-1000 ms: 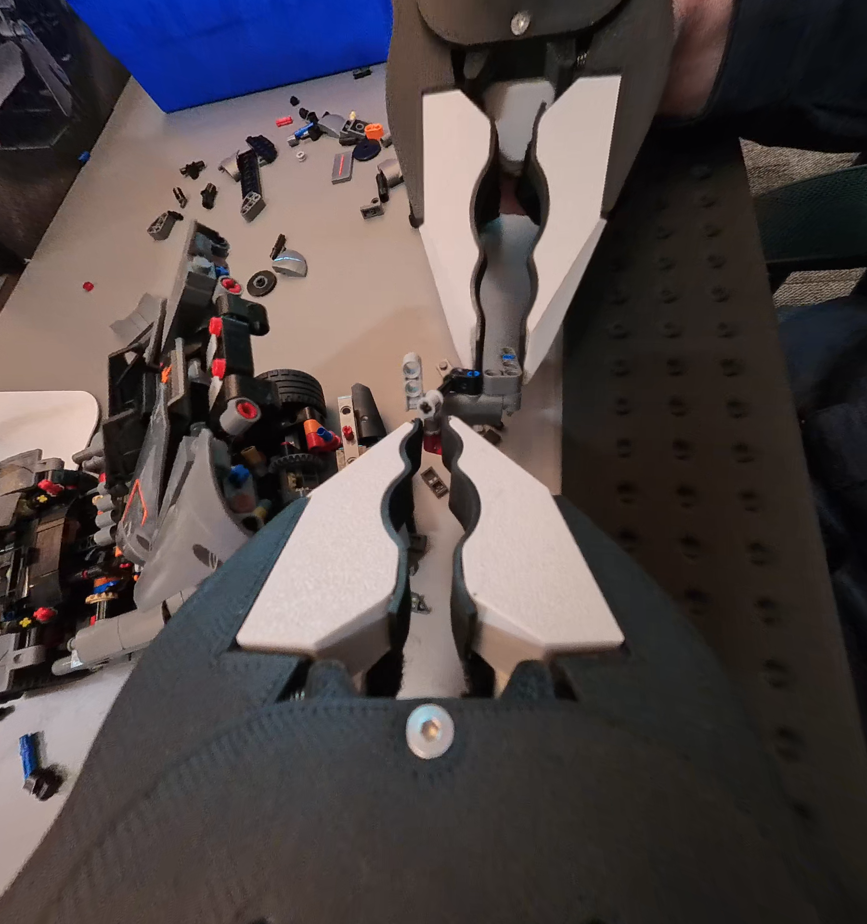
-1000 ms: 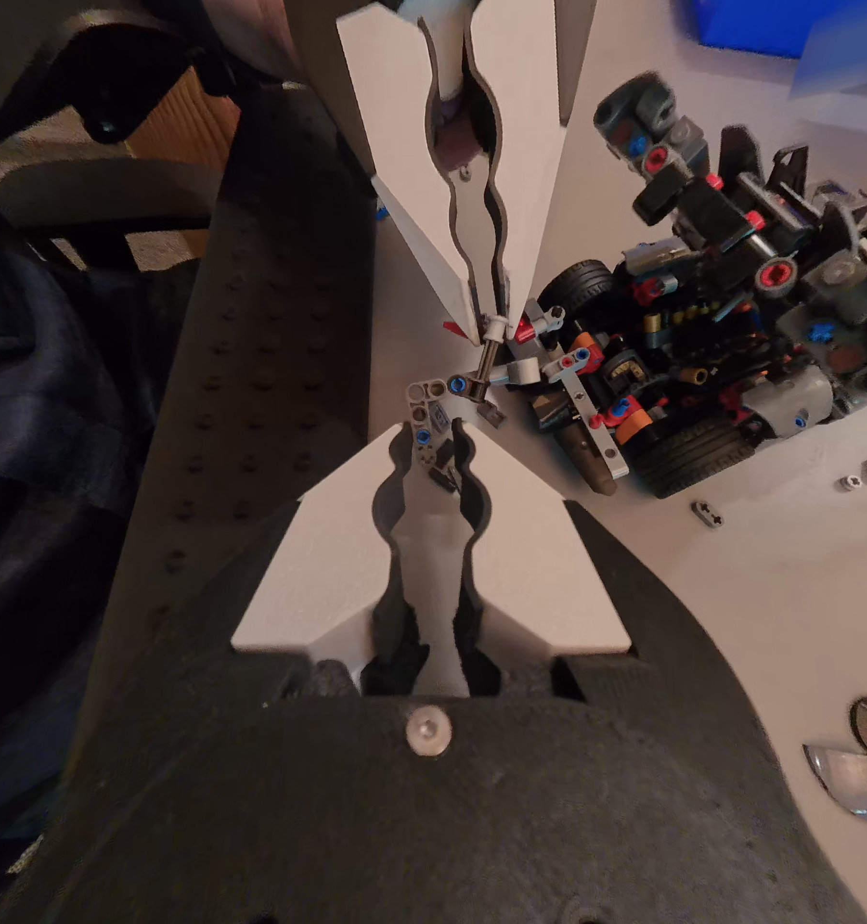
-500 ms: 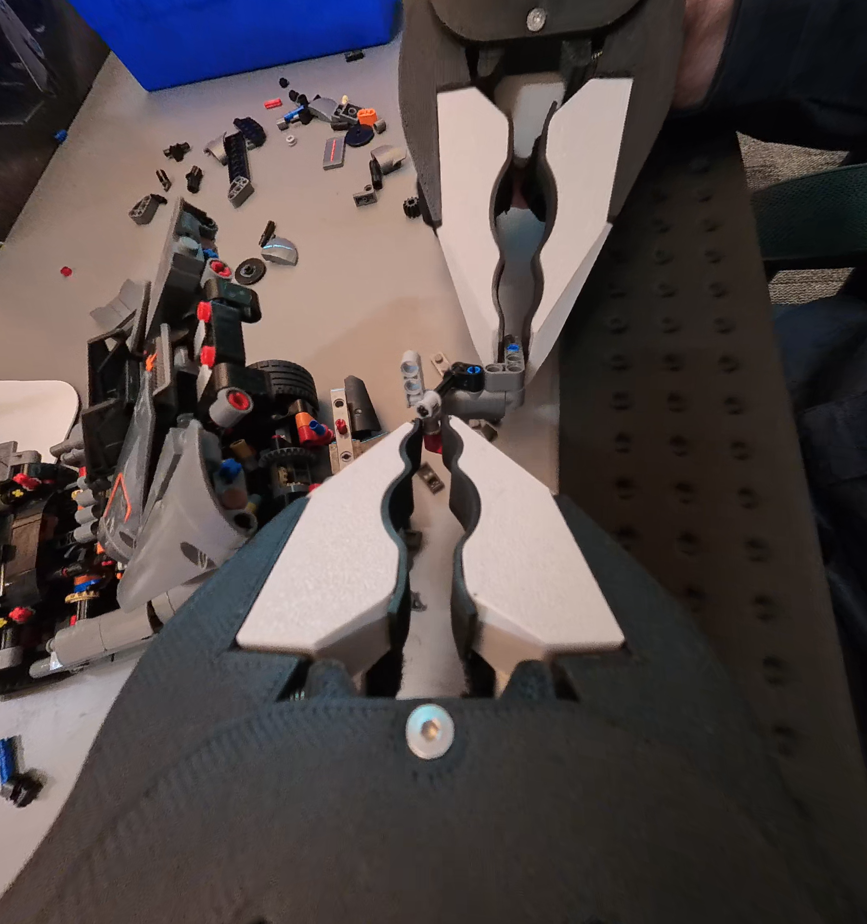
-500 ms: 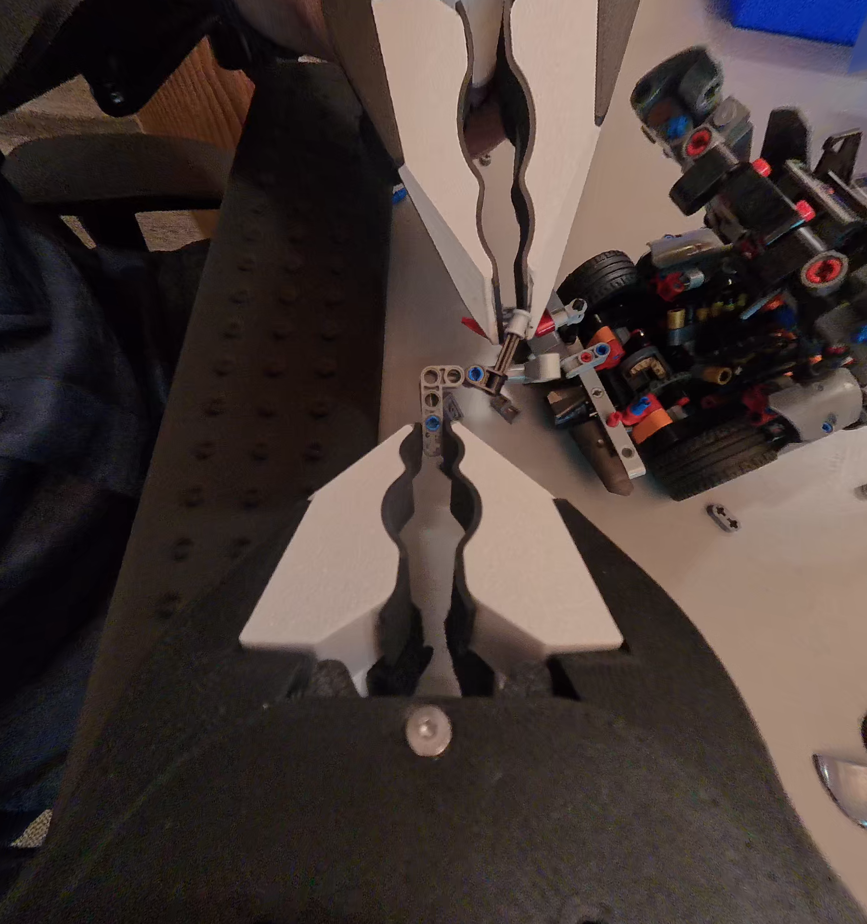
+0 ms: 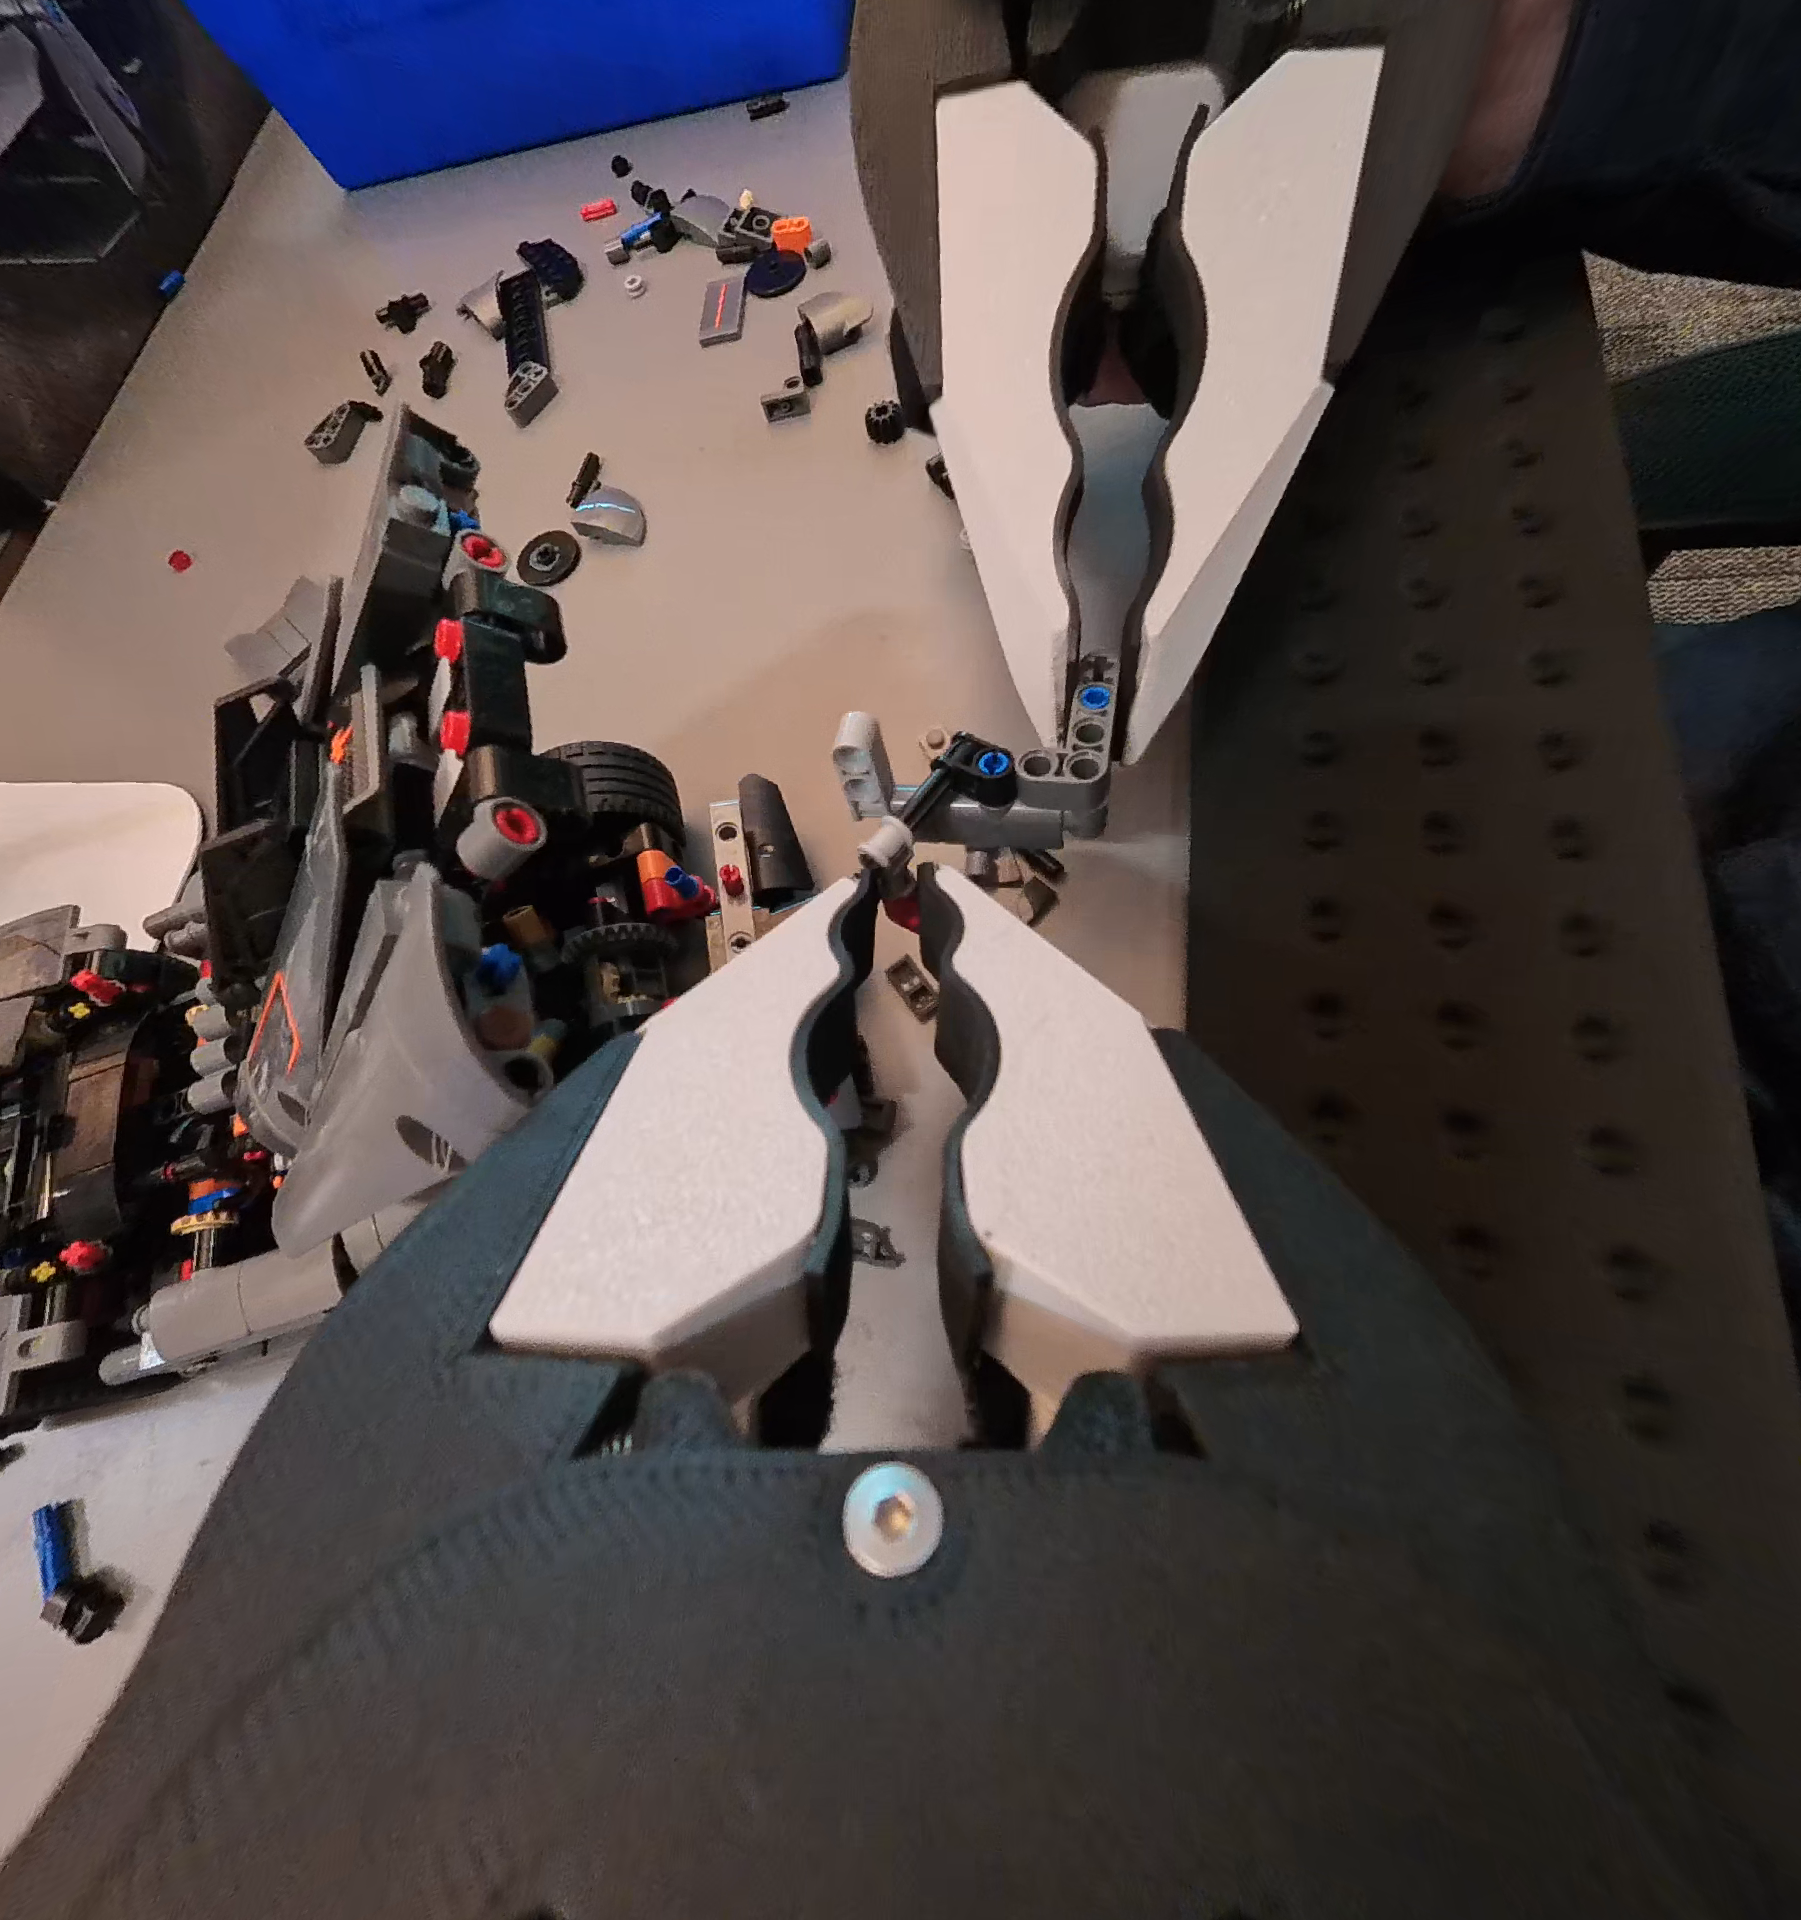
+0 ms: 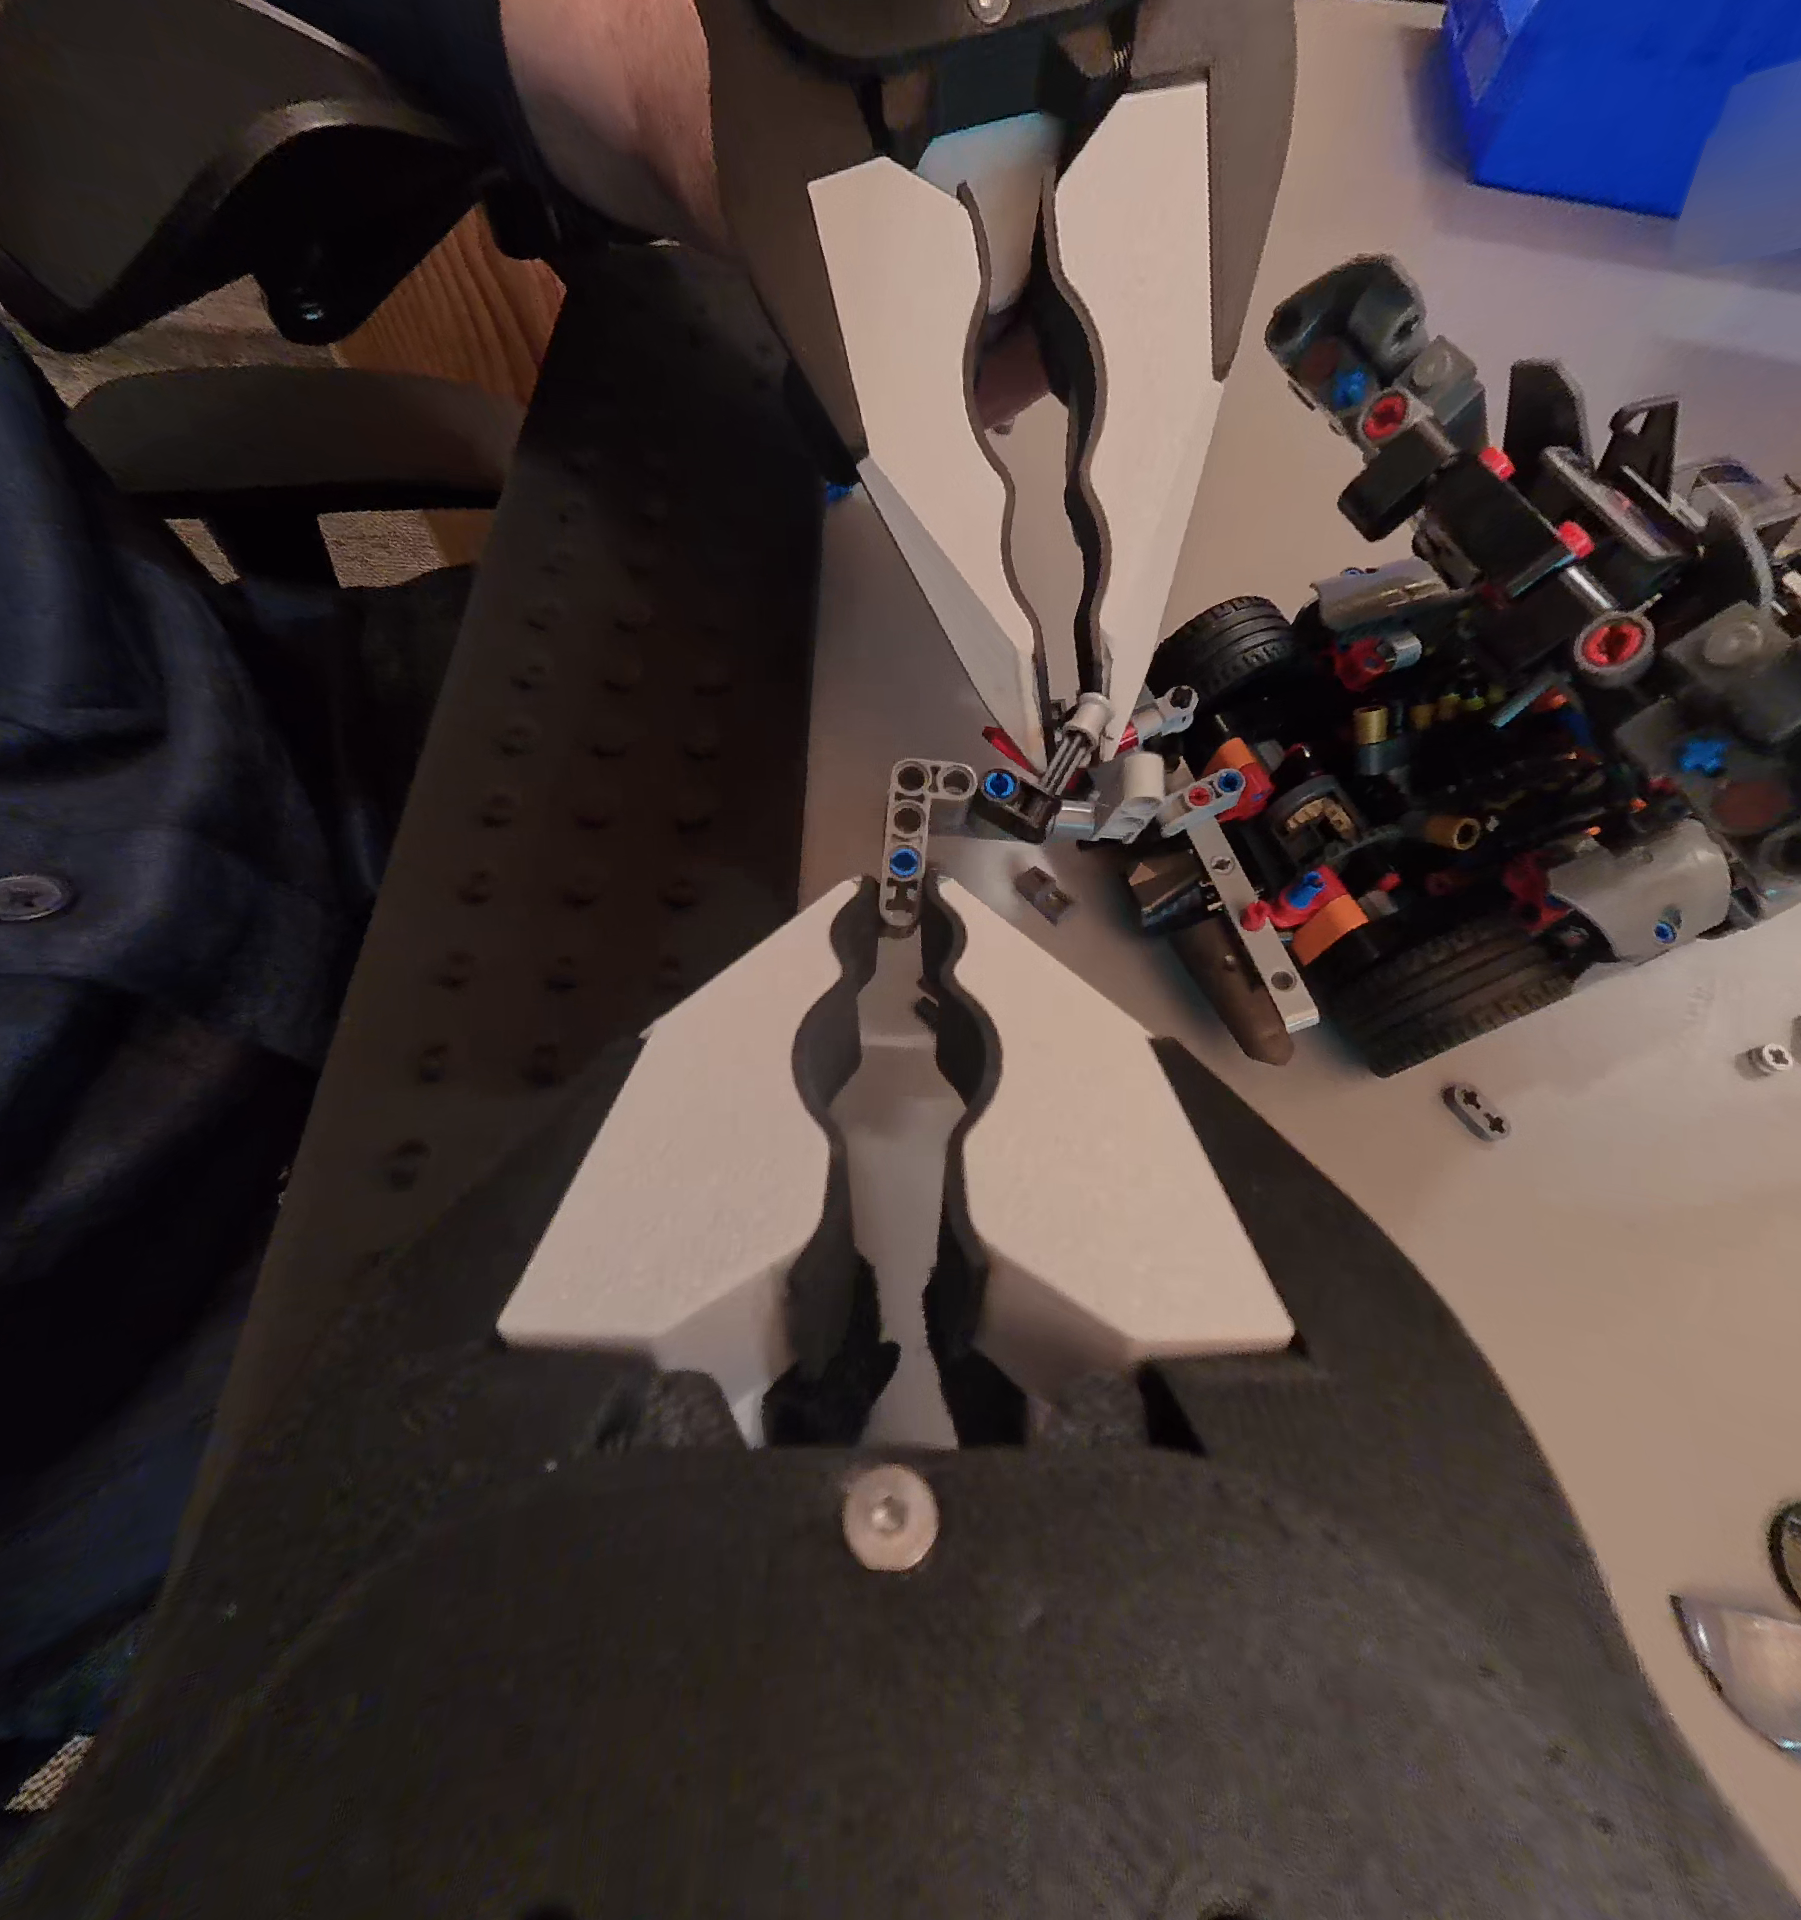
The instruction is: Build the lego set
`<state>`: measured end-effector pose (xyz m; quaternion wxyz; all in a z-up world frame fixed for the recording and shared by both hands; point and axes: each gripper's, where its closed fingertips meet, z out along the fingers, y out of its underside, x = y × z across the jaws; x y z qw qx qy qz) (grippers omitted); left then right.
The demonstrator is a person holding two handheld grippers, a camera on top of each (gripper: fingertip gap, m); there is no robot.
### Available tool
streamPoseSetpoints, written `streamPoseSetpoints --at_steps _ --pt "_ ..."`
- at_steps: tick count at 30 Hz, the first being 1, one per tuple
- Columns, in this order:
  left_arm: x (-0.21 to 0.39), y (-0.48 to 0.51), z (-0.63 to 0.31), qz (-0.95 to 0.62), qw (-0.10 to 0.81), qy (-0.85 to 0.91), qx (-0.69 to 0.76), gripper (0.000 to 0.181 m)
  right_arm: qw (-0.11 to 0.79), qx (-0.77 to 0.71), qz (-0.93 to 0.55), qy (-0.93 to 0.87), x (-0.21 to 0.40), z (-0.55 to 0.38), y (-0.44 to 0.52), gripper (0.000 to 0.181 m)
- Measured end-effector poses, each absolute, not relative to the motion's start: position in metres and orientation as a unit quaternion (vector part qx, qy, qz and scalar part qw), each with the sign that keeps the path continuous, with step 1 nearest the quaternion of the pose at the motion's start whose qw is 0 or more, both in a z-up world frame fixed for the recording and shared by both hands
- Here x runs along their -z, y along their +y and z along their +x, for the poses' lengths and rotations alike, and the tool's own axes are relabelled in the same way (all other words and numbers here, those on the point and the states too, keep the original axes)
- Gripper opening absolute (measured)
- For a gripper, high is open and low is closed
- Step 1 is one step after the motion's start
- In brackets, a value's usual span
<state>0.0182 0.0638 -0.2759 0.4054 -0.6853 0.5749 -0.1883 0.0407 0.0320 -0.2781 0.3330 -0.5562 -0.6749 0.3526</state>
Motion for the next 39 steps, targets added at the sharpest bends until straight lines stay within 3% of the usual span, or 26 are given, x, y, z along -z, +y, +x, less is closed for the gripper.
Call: streamPoseSetpoints --at_steps 39 --pt "0.273 0.08 0.011 -0.694 0.436 0.566 0.087 0.004 0.332 -0.341 -0.633 -0.61 0.283 0.039 0.059 0.004"
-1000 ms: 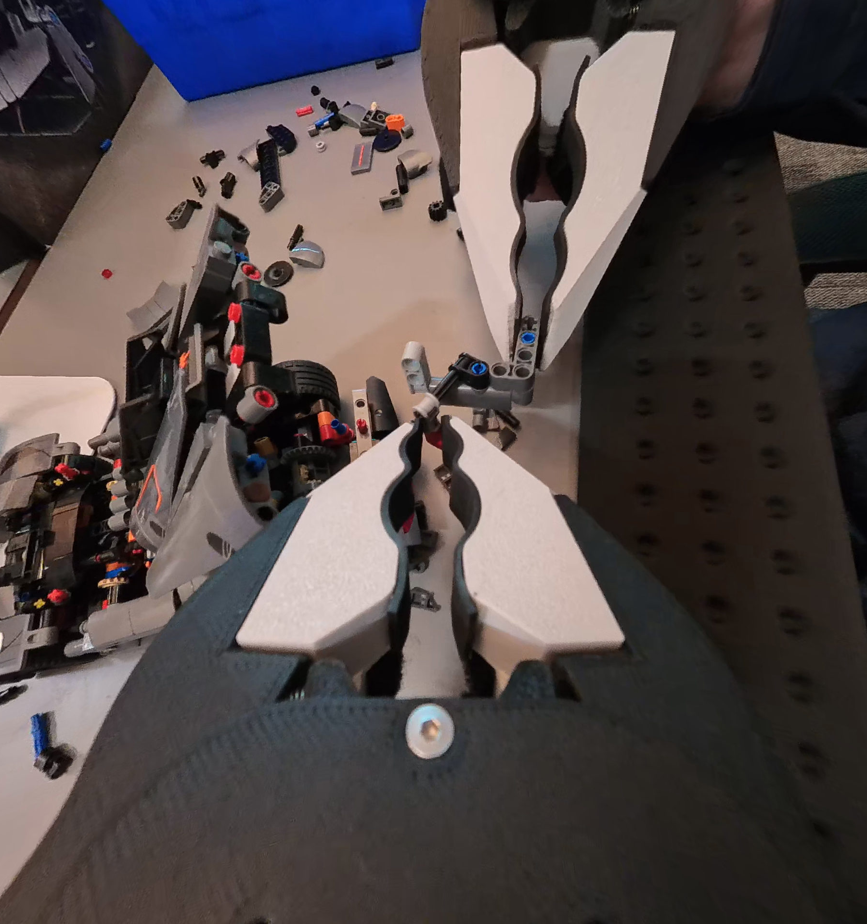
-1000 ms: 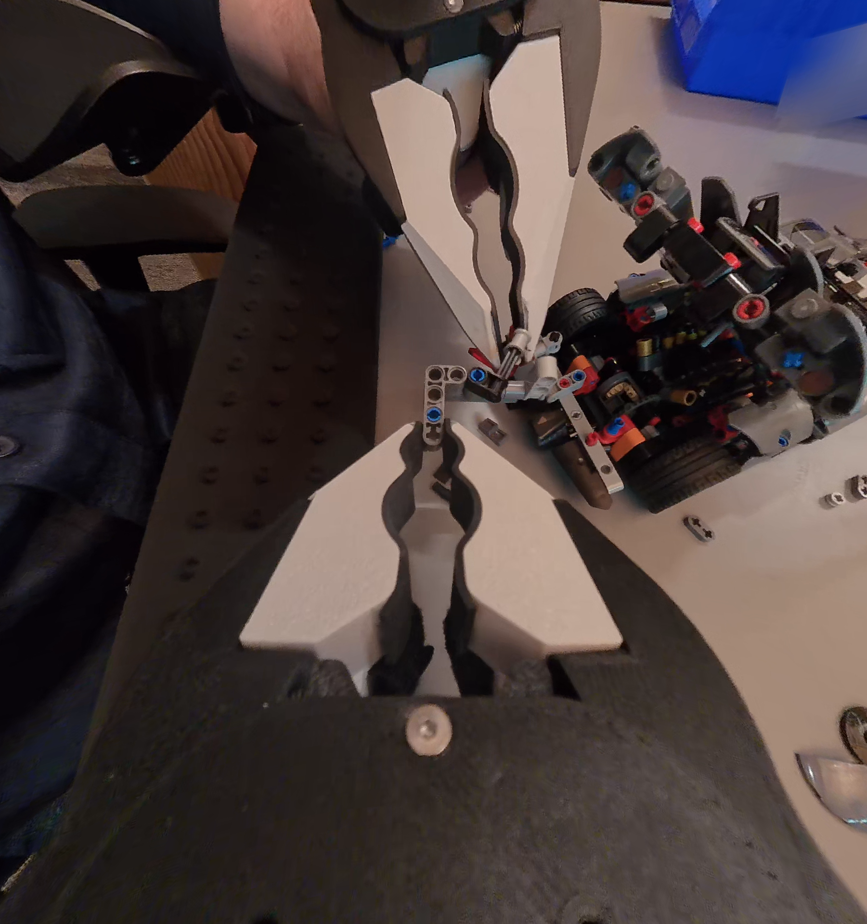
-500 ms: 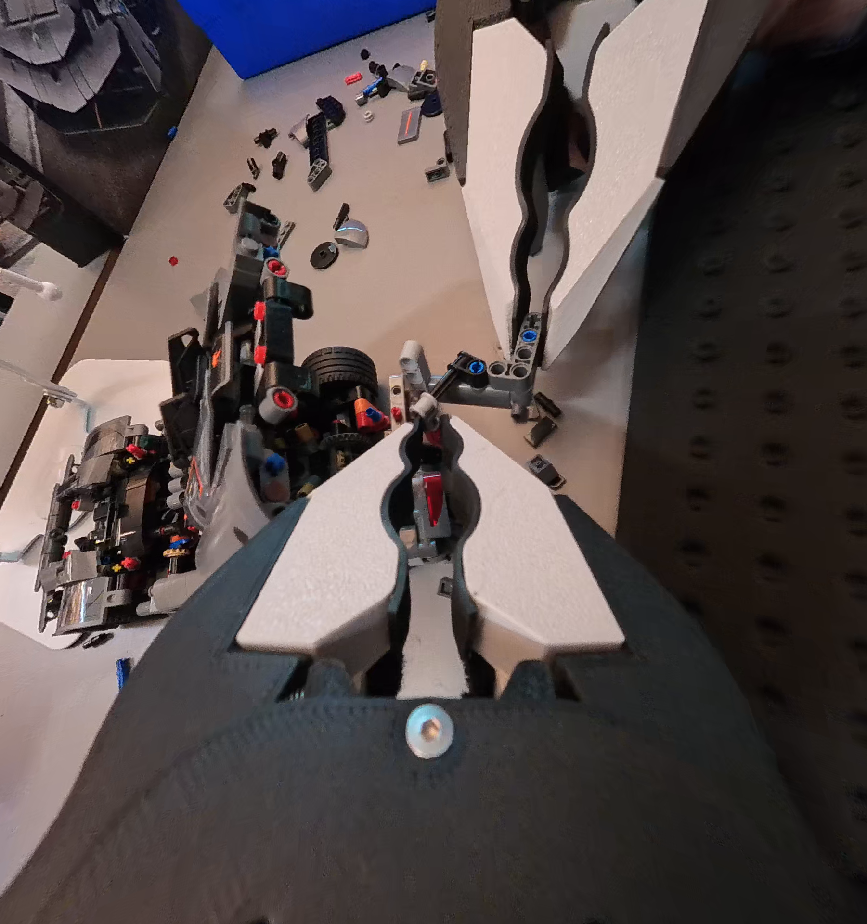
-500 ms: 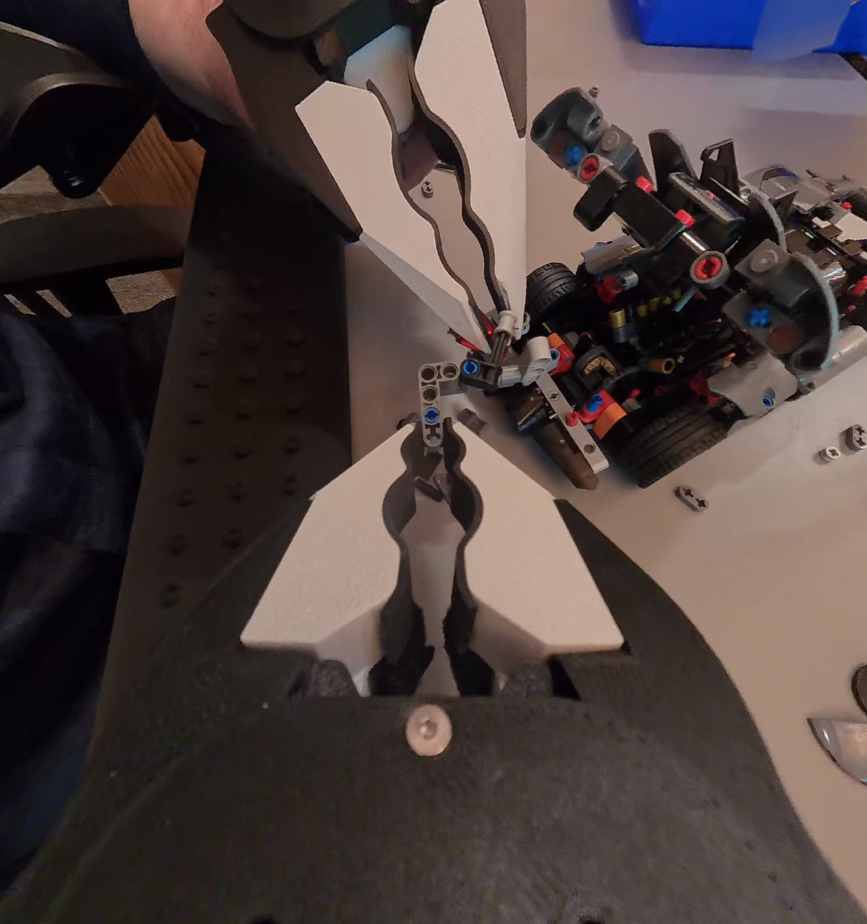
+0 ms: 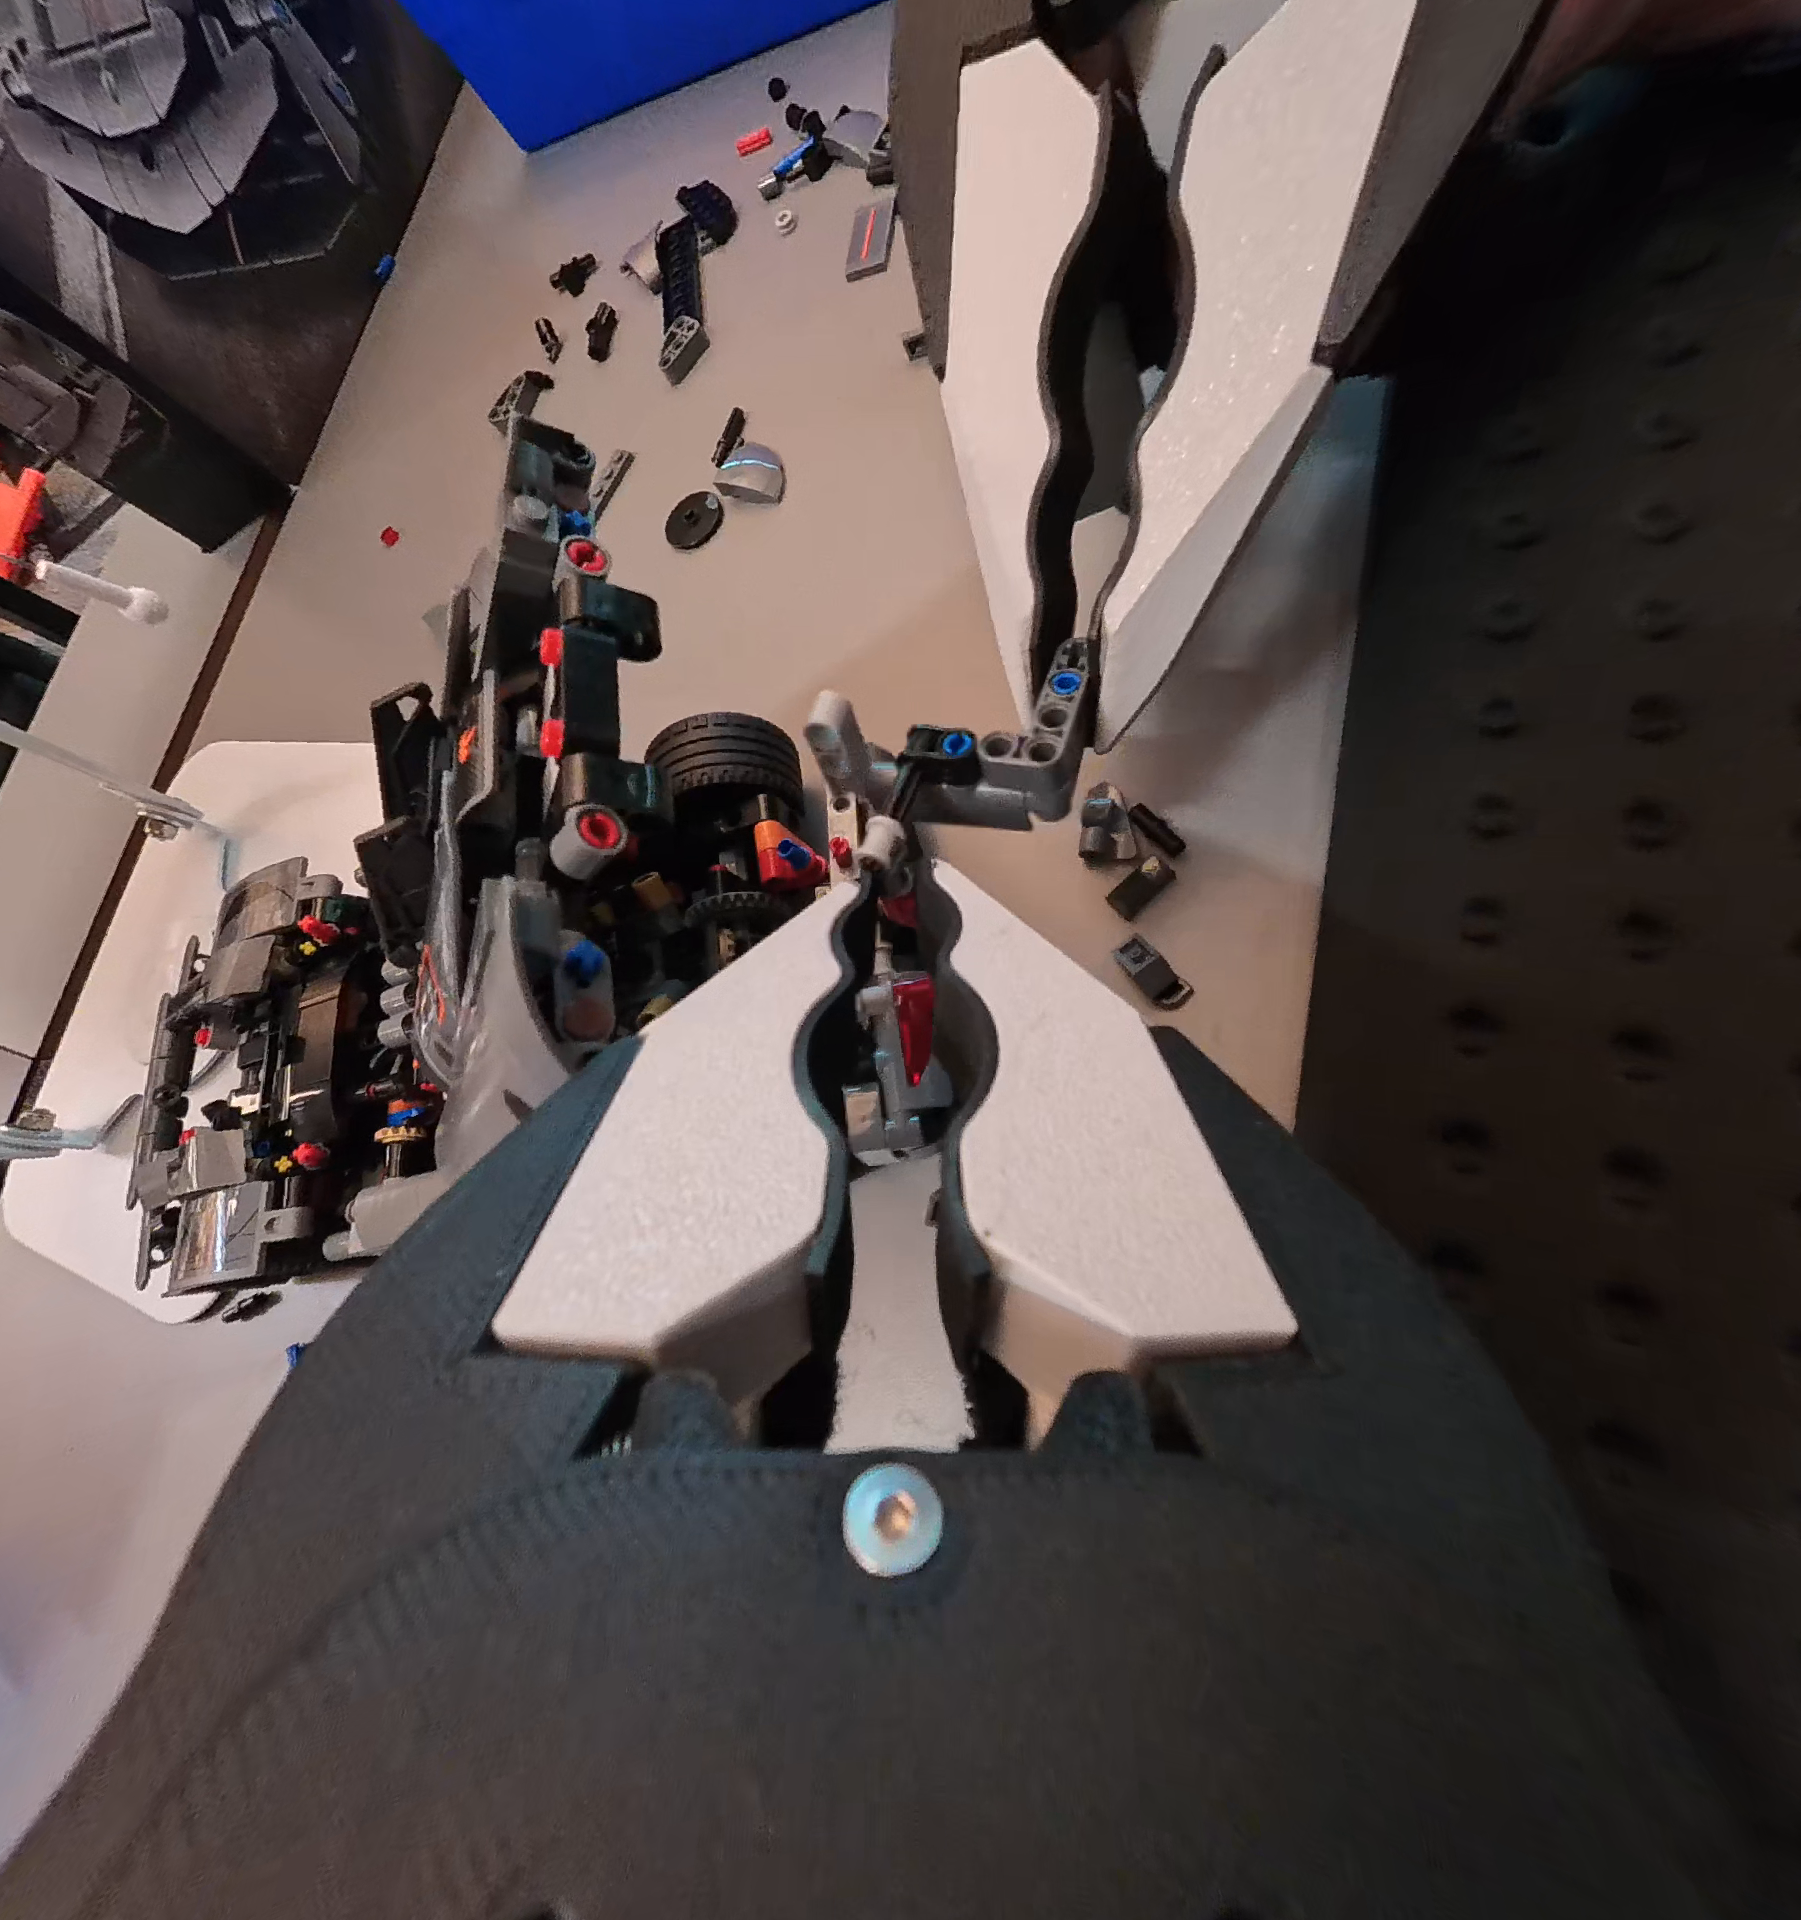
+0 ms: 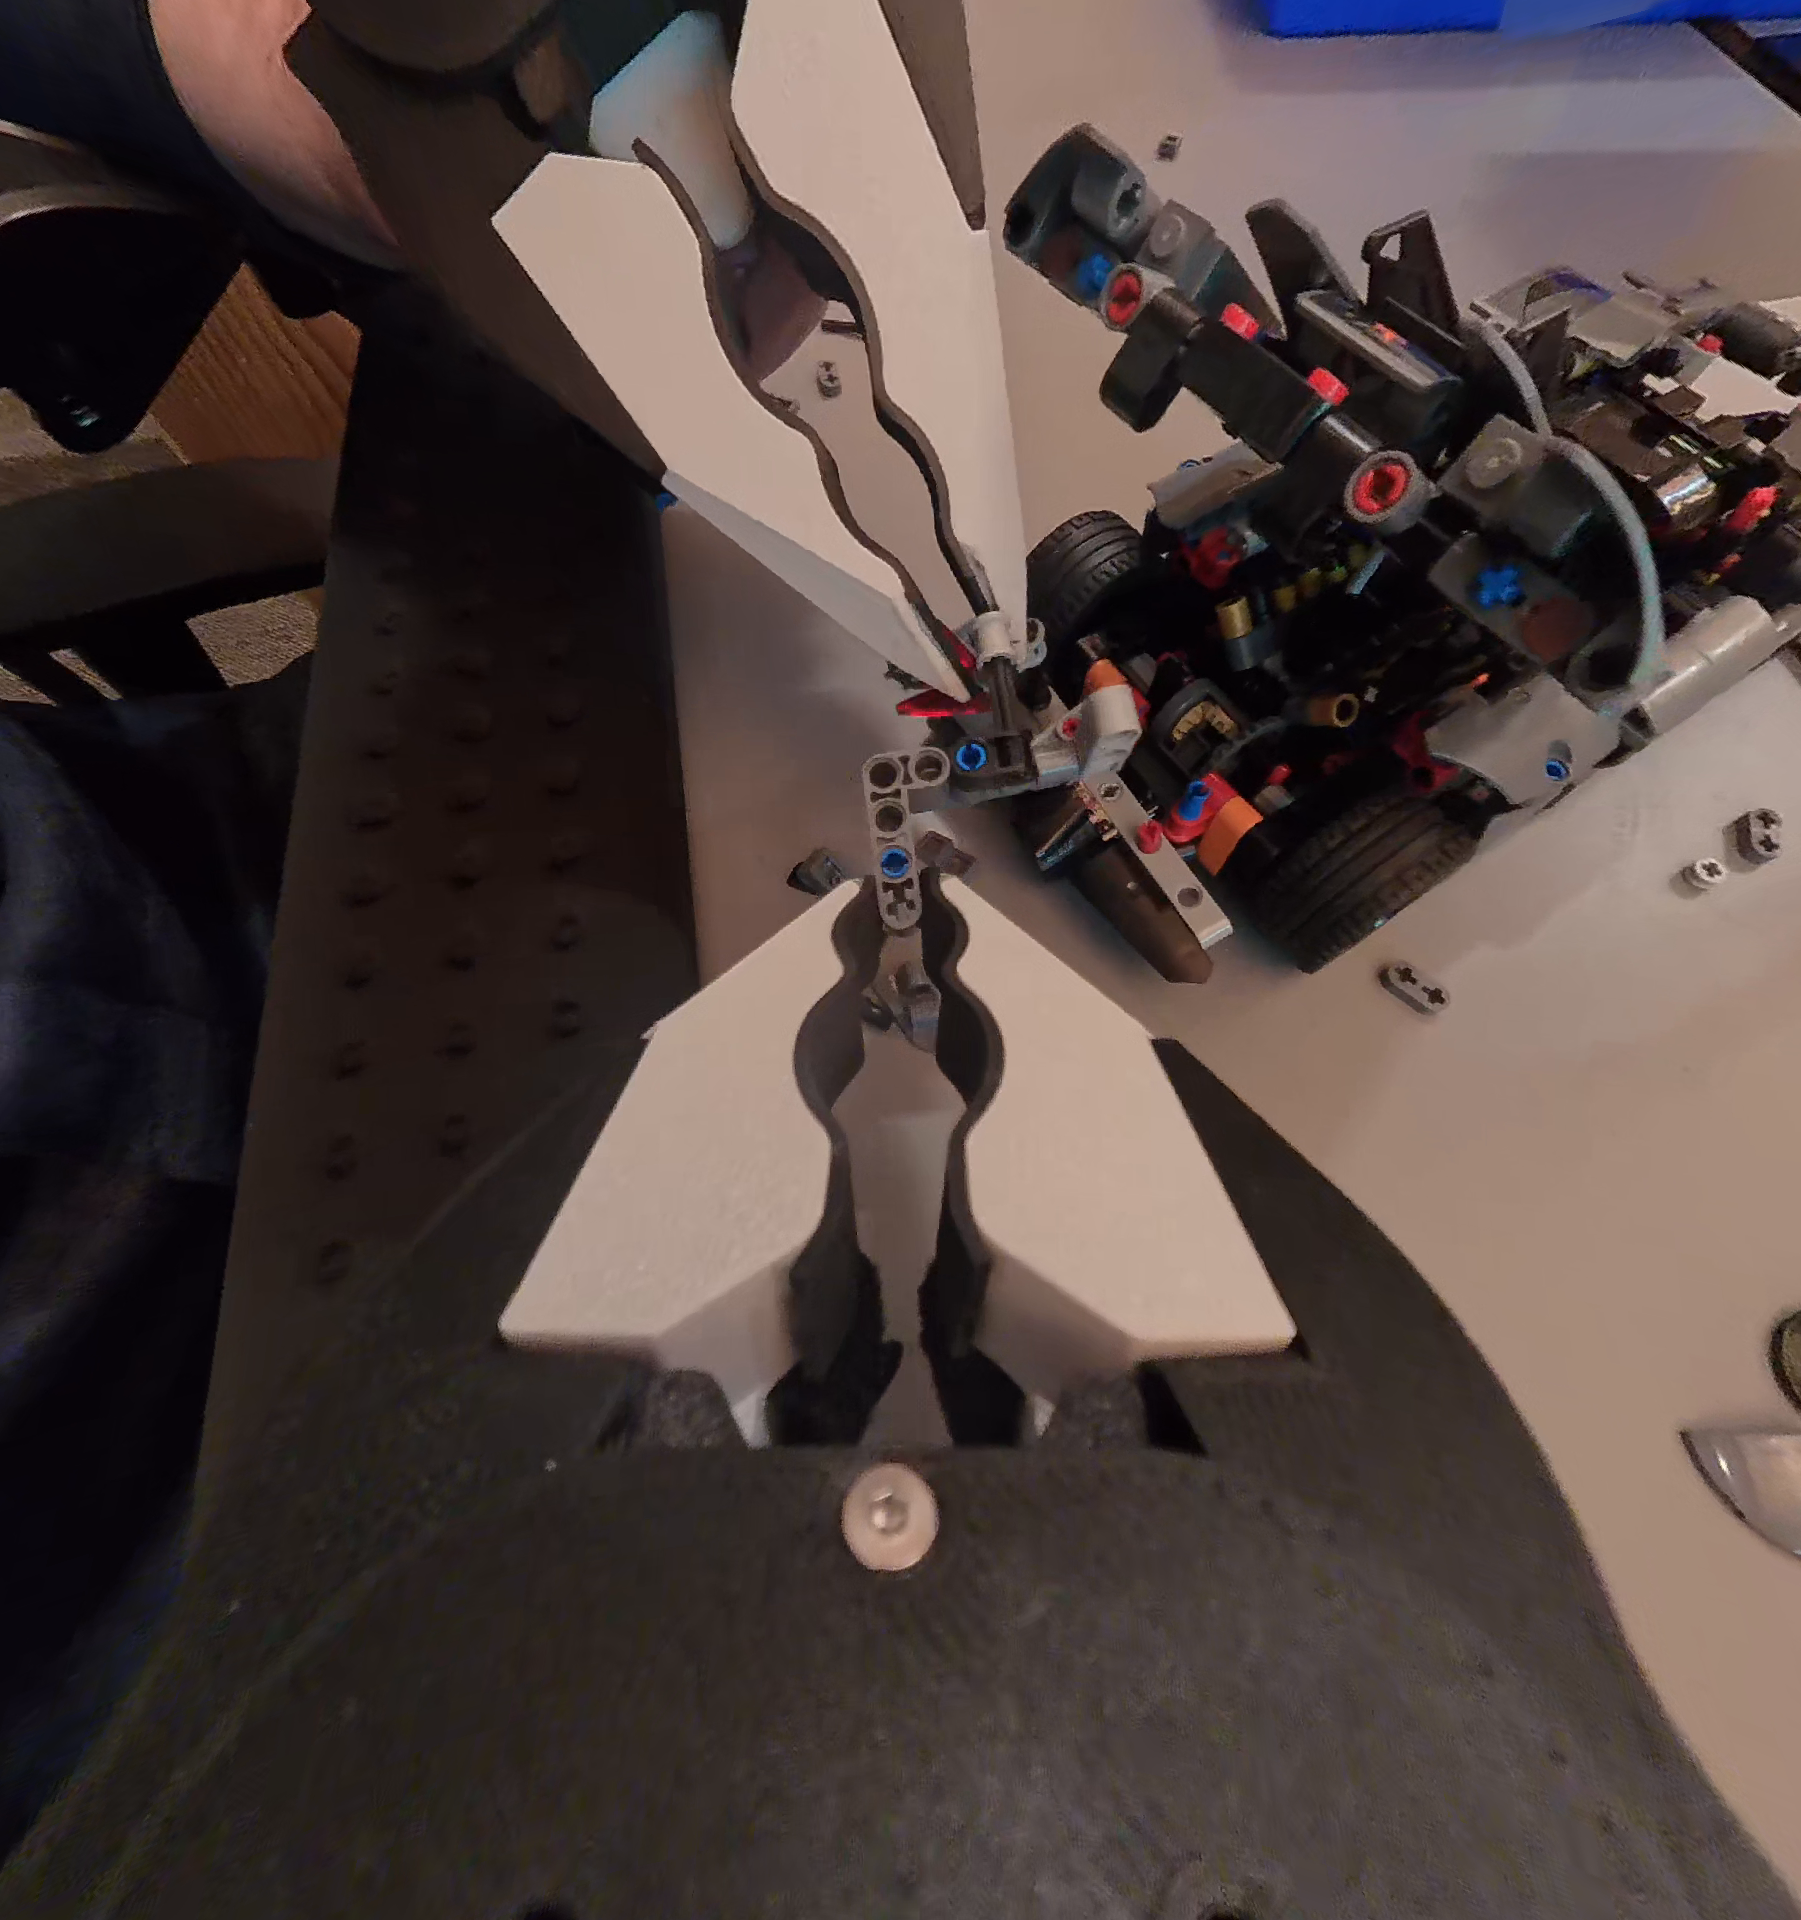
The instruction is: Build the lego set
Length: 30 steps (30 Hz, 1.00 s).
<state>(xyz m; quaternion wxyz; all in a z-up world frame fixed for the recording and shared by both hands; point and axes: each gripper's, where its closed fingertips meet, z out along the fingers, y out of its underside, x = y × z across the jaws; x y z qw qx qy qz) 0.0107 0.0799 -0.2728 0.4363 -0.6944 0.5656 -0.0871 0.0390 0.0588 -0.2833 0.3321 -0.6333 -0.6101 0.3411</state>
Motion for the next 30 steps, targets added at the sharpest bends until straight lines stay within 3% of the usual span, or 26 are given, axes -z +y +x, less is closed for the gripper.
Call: streamPoseSetpoints --at_steps 25,30 --pt "0.2658 0.0743 0.0146 -0.679 0.443 0.577 0.1 0.004 0.325 -0.35 -0.624 -0.619 0.2807 0.0431 0.0591 0.004" --pt "0.2648 0.0717 0.0129 -0.681 0.434 0.579 0.111 0.015 0.307 -0.352 -0.618 -0.632 0.2798 0.0464 0.0567 0.004"
